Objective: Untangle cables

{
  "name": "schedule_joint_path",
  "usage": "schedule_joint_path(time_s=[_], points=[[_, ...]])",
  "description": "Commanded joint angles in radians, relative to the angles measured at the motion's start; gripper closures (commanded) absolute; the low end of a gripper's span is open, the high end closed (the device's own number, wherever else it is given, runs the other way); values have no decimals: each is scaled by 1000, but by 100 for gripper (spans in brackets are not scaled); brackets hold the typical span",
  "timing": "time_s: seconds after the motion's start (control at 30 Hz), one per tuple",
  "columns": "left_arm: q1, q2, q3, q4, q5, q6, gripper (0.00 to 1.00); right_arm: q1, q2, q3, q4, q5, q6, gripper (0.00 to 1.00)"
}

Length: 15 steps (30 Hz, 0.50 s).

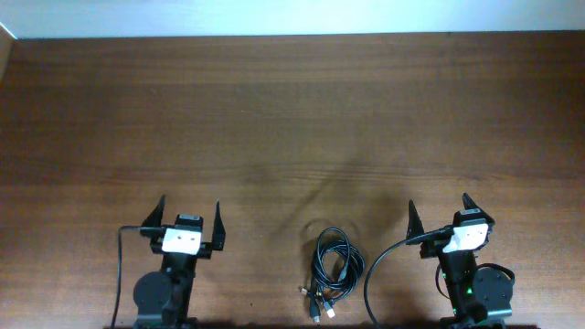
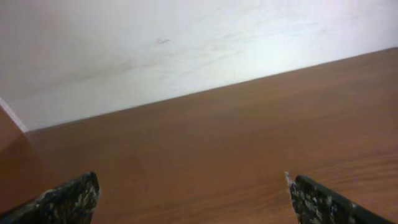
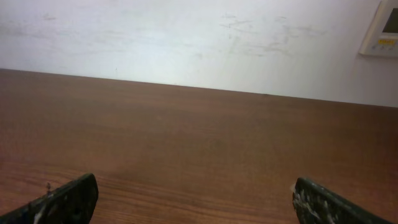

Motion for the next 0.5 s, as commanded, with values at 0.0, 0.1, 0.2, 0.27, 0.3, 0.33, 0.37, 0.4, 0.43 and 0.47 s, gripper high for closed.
schedule_joint_path(time_s=[0.0, 0.1, 0.2, 0.27, 0.3, 0.33, 0.37, 0.4, 0.43, 0.47], points=[[5, -5, -1, 39, 80, -25, 1, -7, -7, -5, -4, -16, -6, 0], [5, -5, 6, 37, 104, -30, 1, -7, -7, -5, -4, -16, -6, 1], [5, -4, 47, -32, 145, -30, 1, -7, -7, -5, -4, -16, -6, 0], [5, 9, 93, -85, 161, -30, 1, -7, -7, -5, -4, -16, -6, 0], [5, 32, 111, -96, 186, -29, 1, -7, -7, -5, -4, -16, -6, 1], [5, 63, 130, -105, 197, -29, 1, -7, -7, -5, -4, -16, -6, 0], [5, 112, 155, -110, 212, -29, 1, -7, -7, -5, -4, -16, -6, 0], [5, 170, 182, -110, 212, -29, 1, -7, -7, -5, -4, -16, -6, 0], [5, 273, 230, -109, 249, -29, 1, -7, -7, -5, -4, -16, -6, 0], [5, 327, 254, -109, 274, -29, 1, -7, -7, -5, -4, -16, -6, 0]])
